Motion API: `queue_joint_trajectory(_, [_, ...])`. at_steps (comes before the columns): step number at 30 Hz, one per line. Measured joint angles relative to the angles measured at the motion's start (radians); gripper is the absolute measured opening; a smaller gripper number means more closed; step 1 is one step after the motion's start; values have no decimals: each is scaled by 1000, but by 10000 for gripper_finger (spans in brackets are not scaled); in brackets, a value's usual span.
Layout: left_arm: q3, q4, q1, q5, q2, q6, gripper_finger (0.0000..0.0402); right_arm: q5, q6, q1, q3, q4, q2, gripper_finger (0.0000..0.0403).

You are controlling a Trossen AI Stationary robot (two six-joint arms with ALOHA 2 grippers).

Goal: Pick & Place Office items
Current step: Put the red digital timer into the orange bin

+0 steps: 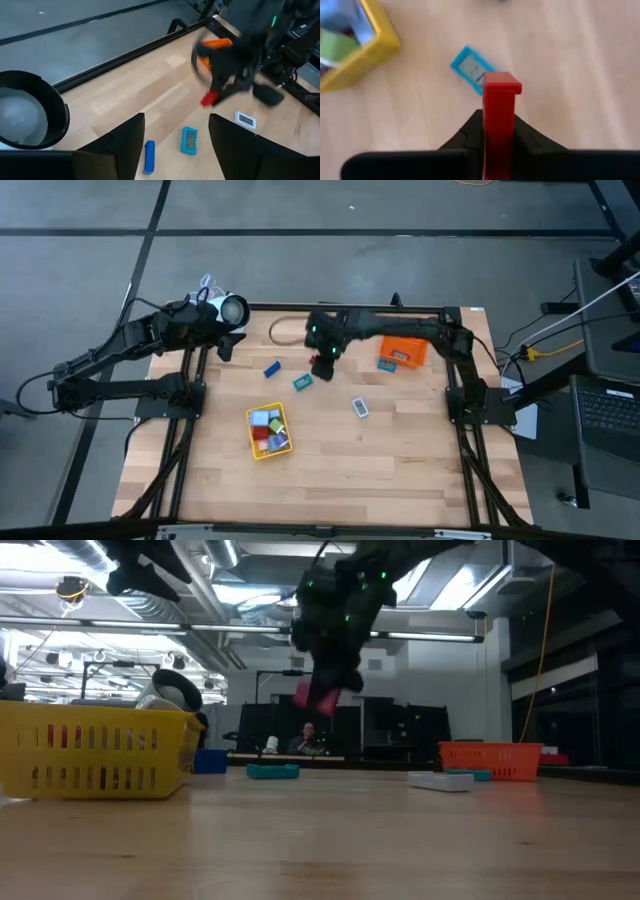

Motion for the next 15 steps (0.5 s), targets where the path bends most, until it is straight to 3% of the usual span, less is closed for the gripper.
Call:
queue_joint_trajectory(9, [0,-3,0,29,0,3,216,192,-97,-184,82,-348,-95,45])
queue_joint_trajectory(15, [0,-6,0,29,0,5,216,217,-73,-315,41,-467,-144,45])
